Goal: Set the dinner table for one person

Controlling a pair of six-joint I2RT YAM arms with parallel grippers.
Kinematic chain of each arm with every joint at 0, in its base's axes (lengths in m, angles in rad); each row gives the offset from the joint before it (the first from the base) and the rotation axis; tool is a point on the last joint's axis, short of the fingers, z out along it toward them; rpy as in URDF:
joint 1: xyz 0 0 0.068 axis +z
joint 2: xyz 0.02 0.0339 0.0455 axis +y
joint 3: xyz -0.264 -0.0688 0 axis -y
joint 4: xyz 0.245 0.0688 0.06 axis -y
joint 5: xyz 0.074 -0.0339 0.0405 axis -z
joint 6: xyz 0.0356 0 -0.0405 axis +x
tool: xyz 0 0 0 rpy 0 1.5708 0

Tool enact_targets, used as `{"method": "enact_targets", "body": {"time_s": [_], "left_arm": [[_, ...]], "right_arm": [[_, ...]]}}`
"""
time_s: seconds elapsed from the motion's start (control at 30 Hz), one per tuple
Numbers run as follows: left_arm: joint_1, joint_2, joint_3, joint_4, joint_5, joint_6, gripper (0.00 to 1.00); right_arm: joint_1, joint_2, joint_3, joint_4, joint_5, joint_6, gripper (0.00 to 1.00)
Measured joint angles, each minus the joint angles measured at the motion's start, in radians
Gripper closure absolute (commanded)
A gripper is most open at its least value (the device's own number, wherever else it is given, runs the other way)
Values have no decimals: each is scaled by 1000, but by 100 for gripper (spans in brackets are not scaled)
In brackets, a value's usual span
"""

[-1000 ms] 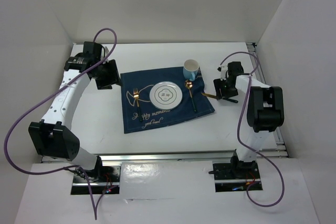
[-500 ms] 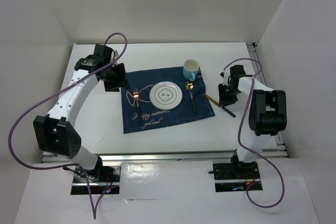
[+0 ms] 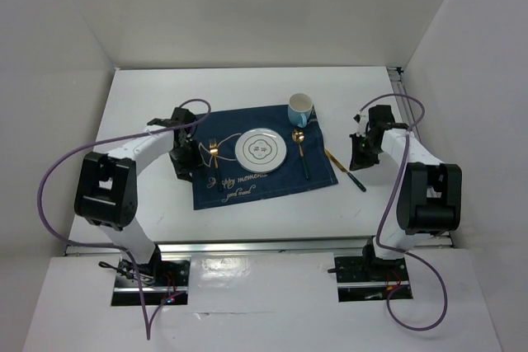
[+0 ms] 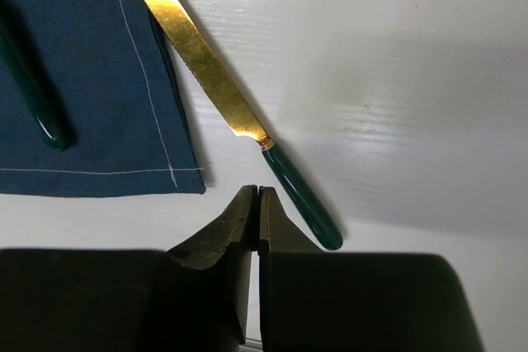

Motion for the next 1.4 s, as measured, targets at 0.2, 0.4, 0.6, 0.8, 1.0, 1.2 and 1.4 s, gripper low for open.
{"method": "enact_targets", "body": {"time_s": [0.2,0.4,0.6,0.8,1.0,1.2,1.4], "left_arm": [[12,127,12,47,-33,-29,55],[45,163,45,4,-37,-24,88],[83,242,131,-86,17,-26,100],[105,307,213,-156,33,-23,100],[111,343,269,-185,21,-13,100],[129,421,406,-207,-14,9,100],[162,473,509,-193,-41,25,100]], "right_arm": [[-7,-2,-6,-2,0,18,100],[-10,-26,-11,-3,-2,38,54],[-4,-47,-23,0,-13,37,43],[25,-60,-30,-3,-15,35,42],[64,-32,-30,-2,-7,36,42],[74,-14,-30,-3,5,36,42],[93,34,-29,-3,29,40,42]]}}
